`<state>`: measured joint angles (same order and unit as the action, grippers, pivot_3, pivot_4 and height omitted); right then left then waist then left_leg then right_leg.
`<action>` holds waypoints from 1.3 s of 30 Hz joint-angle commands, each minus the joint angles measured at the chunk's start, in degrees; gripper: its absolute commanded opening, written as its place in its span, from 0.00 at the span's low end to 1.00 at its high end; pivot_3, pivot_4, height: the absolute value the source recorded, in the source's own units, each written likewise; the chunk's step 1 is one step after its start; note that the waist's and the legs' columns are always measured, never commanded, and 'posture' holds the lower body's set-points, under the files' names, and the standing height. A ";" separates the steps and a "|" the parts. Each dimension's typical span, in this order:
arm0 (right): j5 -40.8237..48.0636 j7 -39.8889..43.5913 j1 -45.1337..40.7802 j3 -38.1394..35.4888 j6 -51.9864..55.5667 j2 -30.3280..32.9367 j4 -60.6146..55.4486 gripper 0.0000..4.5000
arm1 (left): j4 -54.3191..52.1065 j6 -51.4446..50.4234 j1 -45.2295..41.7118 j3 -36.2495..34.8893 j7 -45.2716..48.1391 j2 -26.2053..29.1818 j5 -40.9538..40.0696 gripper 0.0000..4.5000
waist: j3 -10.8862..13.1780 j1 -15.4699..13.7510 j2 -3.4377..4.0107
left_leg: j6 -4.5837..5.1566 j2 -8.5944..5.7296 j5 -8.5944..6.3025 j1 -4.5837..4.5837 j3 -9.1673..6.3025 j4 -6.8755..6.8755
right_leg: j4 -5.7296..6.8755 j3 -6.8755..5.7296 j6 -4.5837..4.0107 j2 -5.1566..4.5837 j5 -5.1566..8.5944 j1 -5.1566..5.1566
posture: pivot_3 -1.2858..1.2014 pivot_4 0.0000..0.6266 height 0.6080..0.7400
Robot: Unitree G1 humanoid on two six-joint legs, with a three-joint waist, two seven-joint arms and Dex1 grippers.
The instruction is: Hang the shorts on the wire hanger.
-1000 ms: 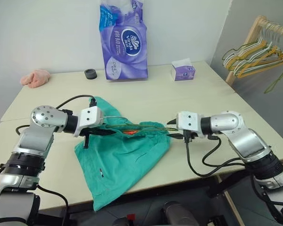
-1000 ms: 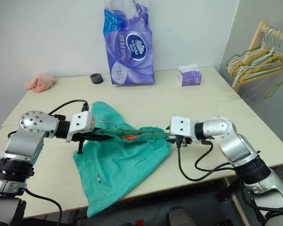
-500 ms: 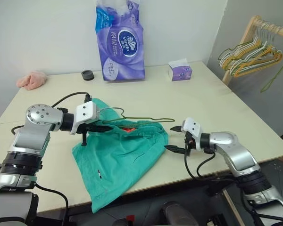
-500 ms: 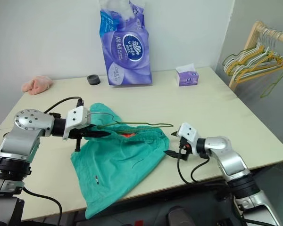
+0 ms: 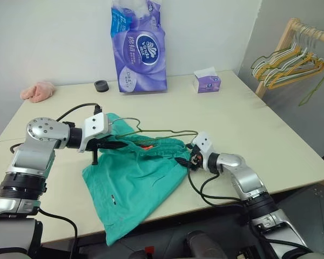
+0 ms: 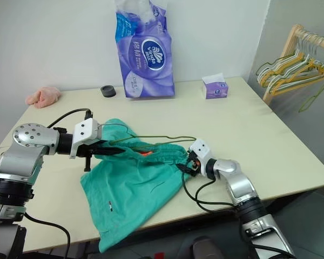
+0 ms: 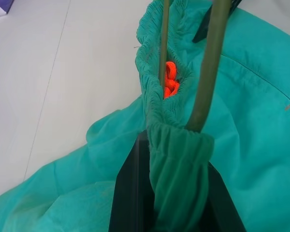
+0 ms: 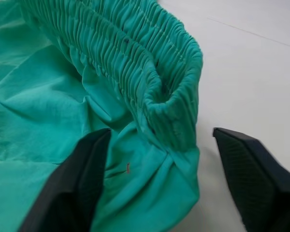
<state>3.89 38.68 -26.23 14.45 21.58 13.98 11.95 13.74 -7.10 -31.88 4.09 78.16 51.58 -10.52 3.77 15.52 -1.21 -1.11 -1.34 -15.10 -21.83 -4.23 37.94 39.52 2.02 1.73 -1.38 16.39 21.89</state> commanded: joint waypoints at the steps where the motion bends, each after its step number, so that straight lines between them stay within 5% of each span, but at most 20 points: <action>1: -0.27 -0.49 -0.35 -1.22 -1.77 1.05 -2.25 0.47 | -1.59 0.07 -0.47 -2.90 -0.64 1.49 -1.24 0.00 | 0.00 -0.07 0.00 | 0.00 0.00 0.00 0.00 0.00 0.00 | 0.00 0.00 0.00 0.00 0.00 0.00 | 0.42 0.01 1.00; 7: 2.16 -0.87 0.33 -4.14 -2.20 0.68 -3.78 0.01 | -2.34 -0.41 0.75 -3.74 -1.02 2.12 -1.81 0.00 | 0.00 0.11 0.00 | 0.00 0.00 0.00 0.01 -0.01 -0.01 | 0.01 0.01 0.00 0.00 0.00 0.01 | 0.42 0.01 1.00; 25: 15.42 5.29 1.80 -10.86 12.16 7.54 -11.65 0.00 | -7.73 -10.54 6.58 -6.65 5.80 9.89 -9.05 0.00 | 0.02 -0.20 0.03 | 0.01 0.01 -0.01 0.01 0.01 -0.02 | 0.02 0.01 0.00 0.02 0.01 0.01 | 0.42 0.02 1.00; 39: 18.11 7.23 2.46 -10.13 15.04 10.75 -16.32 0.00 | -5.64 -7.31 7.49 -5.30 6.81 11.62 -6.11 0.00 | 0.03 -1.09 0.05 | 0.01 0.01 -0.01 0.01 0.07 -0.01 | 0.01 0.05 0.01 0.01 0.01 0.02 | 0.41 0.03 1.00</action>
<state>21.57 46.22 -23.50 6.39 36.50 23.31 -2.61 7.58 -14.74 -24.30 -0.27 84.57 61.03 -17.63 3.80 14.43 -1.16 -1.09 -1.33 -15.11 -21.82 -4.15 37.93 39.53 2.09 1.74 -1.36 16.40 21.91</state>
